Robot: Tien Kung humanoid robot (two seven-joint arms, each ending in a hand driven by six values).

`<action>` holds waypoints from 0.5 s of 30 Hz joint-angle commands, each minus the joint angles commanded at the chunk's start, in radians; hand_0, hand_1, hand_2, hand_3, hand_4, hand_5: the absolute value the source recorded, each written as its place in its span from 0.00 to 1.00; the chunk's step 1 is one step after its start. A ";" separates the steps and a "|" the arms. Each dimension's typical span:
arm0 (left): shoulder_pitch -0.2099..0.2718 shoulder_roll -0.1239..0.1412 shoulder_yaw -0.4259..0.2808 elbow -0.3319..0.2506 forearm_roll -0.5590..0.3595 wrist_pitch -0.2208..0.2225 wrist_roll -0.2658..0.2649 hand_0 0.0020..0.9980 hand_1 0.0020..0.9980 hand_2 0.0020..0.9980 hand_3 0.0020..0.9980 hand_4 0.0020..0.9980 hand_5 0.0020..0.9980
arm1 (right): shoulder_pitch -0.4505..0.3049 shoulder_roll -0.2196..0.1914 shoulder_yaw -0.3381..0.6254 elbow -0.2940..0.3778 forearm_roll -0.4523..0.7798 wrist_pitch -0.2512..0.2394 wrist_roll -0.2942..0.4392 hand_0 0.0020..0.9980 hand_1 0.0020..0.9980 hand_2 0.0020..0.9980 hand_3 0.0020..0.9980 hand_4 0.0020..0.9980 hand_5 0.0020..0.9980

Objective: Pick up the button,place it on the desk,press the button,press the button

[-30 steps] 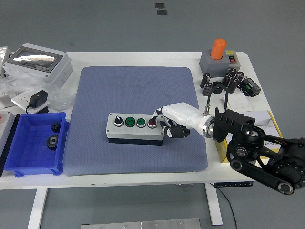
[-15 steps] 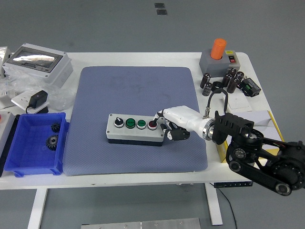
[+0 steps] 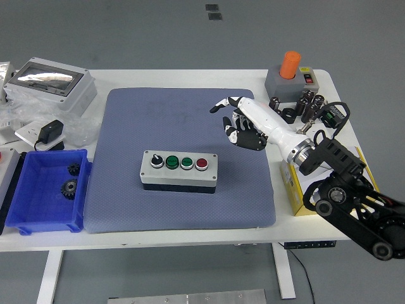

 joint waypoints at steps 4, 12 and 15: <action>0.000 -0.003 0.000 0.001 0.005 0.005 0.007 0.71 0.68 0.66 0.81 0.74 1.00 | -0.045 0.054 0.017 -0.072 0.086 -0.086 0.086 0.12 0.16 0.19 0.71 0.78 0.36; -0.005 0.001 -0.013 0.005 0.044 0.003 0.022 0.71 0.68 0.67 0.81 0.74 1.00 | -0.153 0.066 0.133 -0.045 0.243 -0.164 0.256 0.82 0.85 0.88 0.95 0.94 0.64; -0.009 0.006 -0.011 0.008 0.052 0.005 0.031 0.71 0.68 0.67 0.81 0.74 1.00 | -0.208 0.064 0.202 -0.028 0.299 -0.172 0.313 0.82 0.85 0.88 0.95 0.94 0.64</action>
